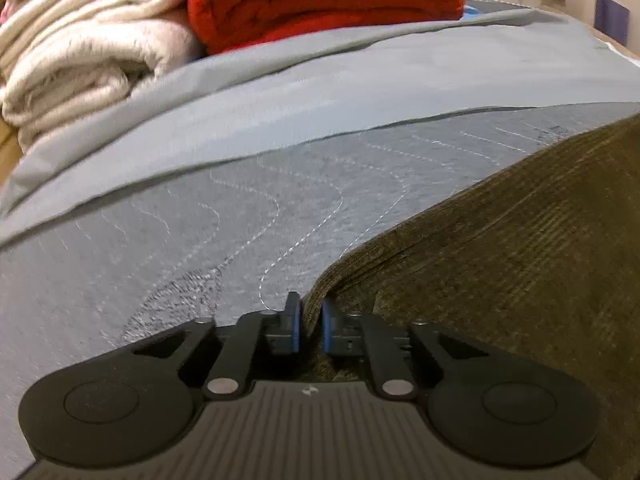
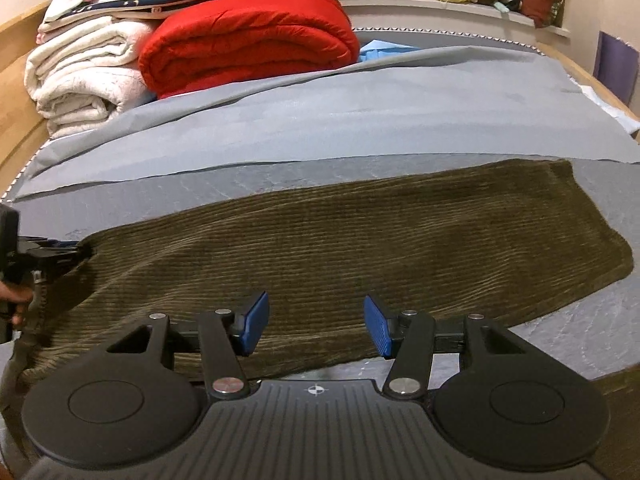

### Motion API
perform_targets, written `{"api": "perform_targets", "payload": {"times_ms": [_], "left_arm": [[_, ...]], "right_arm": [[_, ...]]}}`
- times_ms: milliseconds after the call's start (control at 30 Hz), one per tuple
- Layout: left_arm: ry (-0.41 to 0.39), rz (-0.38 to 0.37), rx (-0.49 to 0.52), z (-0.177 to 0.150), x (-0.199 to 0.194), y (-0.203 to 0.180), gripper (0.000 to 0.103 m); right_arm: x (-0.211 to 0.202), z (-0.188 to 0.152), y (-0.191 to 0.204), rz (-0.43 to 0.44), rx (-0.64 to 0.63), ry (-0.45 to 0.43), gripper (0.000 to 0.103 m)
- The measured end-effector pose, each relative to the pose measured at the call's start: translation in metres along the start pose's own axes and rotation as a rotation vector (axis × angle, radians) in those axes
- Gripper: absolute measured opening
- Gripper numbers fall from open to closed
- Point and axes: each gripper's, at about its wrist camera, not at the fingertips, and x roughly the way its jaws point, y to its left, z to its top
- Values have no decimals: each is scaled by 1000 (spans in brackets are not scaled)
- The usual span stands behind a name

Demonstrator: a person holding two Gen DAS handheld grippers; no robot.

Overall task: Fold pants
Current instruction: 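Grasp the grey waistband with the left gripper and fold one leg onto the other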

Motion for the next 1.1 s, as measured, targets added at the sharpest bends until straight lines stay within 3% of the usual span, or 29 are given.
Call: {"api": "perform_targets", "payload": {"times_ms": [167, 300, 367, 500, 633, 733, 767, 800, 900, 967, 1033, 1100], "left_arm": [[-70, 5, 49, 0, -49, -12, 4], [-115, 19, 155, -14, -121, -41, 3], [-139, 8, 212, -30, -165, -60, 3], [-162, -72, 322, -96, -243, -93, 3], [-86, -124, 384, -148, -269, -110, 5], [-42, -109, 144, -152, -271, -82, 13], [-30, -137, 38, -152, -272, -68, 22], [-15, -186, -103, -153, -272, -49, 38], [99, -317, -378, -162, -253, -15, 55], [219, -374, -472, -168, -230, -8, 61], [330, -379, -531, -174, -207, -9, 61], [393, -363, -578, -175, -187, -7, 61]], "right_arm": [[-5, 3, -16, -46, 28, -12, 54], [-13, 5, -34, -70, 84, -23, 54], [-19, 5, -44, -84, 125, -31, 54], [-36, 1, -57, -89, 189, -64, 54], [-53, -9, -65, -101, 221, -82, 54], [-65, -17, -75, -111, 254, -83, 54], [-69, -19, -80, -112, 271, -84, 54], [-73, -21, -84, -112, 288, -86, 54], [-82, -23, -101, -114, 333, -99, 54], [-83, -22, -115, -128, 365, -107, 54], [-82, -22, -131, -136, 411, -111, 54], [-78, -23, -150, -129, 477, -109, 54]]}}
